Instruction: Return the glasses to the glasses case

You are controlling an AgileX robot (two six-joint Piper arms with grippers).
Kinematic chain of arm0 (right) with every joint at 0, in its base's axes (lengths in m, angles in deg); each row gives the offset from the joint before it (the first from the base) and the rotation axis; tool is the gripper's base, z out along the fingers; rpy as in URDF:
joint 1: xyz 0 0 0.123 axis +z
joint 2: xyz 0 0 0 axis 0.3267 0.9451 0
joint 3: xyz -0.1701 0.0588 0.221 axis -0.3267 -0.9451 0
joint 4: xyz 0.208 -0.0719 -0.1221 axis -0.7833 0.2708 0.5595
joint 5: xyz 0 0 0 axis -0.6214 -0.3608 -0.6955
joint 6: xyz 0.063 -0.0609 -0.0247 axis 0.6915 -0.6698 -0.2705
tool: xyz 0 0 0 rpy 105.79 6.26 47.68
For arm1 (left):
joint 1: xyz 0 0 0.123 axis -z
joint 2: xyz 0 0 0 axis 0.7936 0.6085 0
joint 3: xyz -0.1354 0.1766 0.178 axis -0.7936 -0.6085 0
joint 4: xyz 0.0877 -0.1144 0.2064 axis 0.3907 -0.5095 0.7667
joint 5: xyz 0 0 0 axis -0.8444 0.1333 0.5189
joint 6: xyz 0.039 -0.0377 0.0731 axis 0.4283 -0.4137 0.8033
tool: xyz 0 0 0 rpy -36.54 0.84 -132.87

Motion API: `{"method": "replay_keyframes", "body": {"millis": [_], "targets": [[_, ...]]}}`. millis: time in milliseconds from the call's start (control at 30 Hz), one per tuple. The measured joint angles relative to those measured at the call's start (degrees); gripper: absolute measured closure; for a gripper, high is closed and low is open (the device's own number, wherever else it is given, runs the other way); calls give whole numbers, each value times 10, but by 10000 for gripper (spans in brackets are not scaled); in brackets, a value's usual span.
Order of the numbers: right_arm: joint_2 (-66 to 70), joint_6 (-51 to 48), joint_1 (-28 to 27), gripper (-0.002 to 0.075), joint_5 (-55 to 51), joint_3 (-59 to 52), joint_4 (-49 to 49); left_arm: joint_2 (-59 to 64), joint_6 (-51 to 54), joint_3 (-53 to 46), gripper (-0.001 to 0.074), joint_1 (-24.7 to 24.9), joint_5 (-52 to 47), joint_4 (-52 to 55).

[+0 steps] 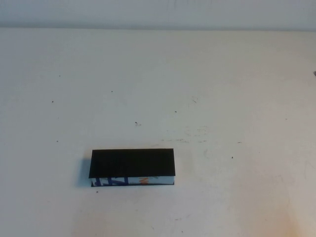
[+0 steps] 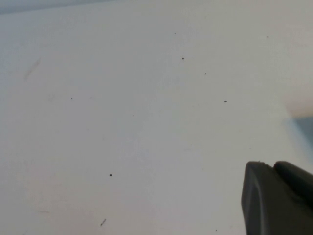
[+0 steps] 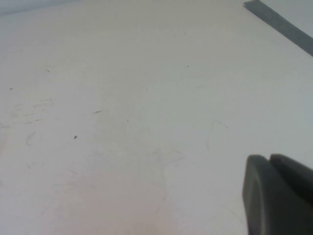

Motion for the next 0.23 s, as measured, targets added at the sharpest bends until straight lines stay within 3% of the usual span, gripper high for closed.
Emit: {"method": "replay_keyframes", "body": {"millis": [233], "targets": [[0,0,0,737,0,0,0,0,-1,0,736,0,0,0]]}}
